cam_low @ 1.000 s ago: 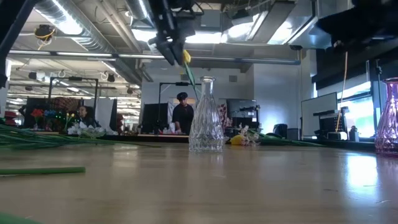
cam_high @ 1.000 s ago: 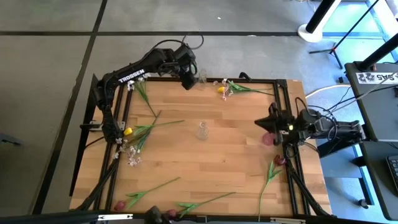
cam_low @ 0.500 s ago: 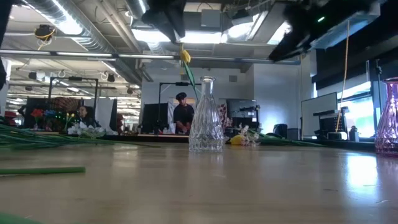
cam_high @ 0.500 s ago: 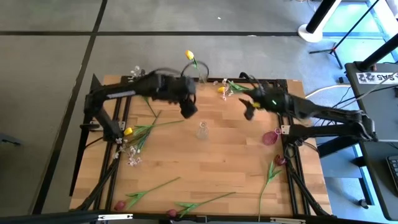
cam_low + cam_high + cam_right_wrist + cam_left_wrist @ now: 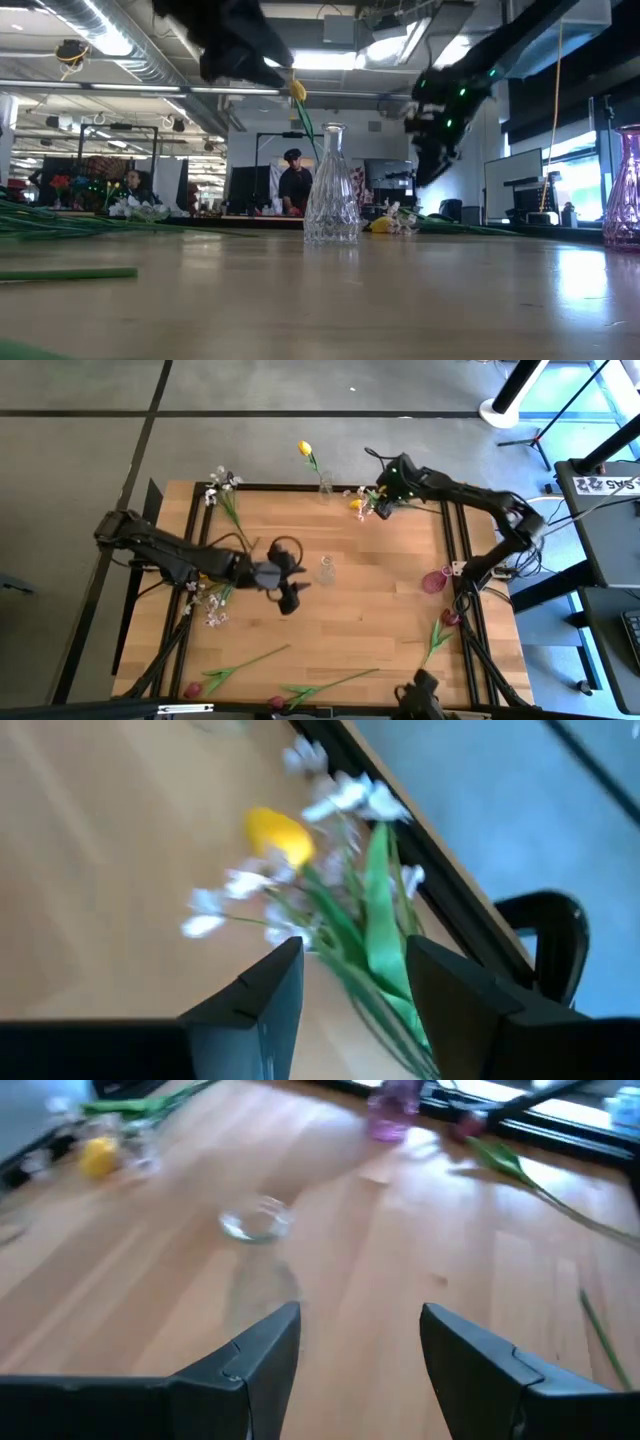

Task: Sort flowers into vase by color
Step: Put the top yellow flower into the top vase

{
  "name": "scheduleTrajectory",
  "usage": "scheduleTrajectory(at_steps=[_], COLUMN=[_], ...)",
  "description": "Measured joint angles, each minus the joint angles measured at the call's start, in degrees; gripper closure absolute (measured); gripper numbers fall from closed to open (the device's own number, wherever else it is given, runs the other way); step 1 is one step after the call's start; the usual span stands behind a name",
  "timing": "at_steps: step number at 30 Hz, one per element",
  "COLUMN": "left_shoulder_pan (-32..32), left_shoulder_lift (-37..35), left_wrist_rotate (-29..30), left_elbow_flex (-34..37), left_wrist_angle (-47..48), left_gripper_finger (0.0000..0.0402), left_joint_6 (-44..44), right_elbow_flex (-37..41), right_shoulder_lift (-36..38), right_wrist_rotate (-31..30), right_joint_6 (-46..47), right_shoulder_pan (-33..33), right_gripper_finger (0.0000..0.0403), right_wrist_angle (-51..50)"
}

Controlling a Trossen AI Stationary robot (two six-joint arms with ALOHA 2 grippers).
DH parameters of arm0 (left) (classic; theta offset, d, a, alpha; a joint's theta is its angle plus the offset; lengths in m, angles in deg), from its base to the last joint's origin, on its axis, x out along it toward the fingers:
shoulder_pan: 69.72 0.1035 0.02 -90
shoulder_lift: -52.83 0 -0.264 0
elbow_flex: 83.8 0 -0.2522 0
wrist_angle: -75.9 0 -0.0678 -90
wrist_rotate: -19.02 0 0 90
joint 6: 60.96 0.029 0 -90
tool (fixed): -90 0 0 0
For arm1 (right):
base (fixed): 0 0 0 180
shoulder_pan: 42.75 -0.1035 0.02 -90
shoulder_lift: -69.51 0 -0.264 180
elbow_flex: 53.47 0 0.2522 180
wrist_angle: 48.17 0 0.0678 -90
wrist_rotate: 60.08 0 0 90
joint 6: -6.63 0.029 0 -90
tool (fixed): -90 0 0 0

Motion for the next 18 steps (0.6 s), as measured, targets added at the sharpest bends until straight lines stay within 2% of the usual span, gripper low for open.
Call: scheduleTrajectory(at_steps=[4,8,18], left_shoulder_pan=[-2.26,-4.23,-8.19], left_shoulder_lift=[0.44,0.57,0.51], left_wrist_rotate=[0.60,2.04,8.53], left_elbow_flex=[7.14,11.68,13.82], left_wrist_angle=[-14.71,-21.45,-25.70], left_gripper_finger=[0.0200,0.0200,0.0200], left_joint_6=[0.30,-0.05,0.02], right_elbow_flex=[-3.50,-5.70,-7.65], right_shoulder_lift=[-6.44,-10.20,-16.31], right_wrist_rotate=[0.95,1.12,0.34], right_joint_6=[-1.09,-2.73,-3.26], right_shoulder_pan=[2.43,3.58,4.92], right_gripper_finger=[0.0223,0.0223,0.0230], right_wrist_angle=[-2.37,-5.58,-5.93])
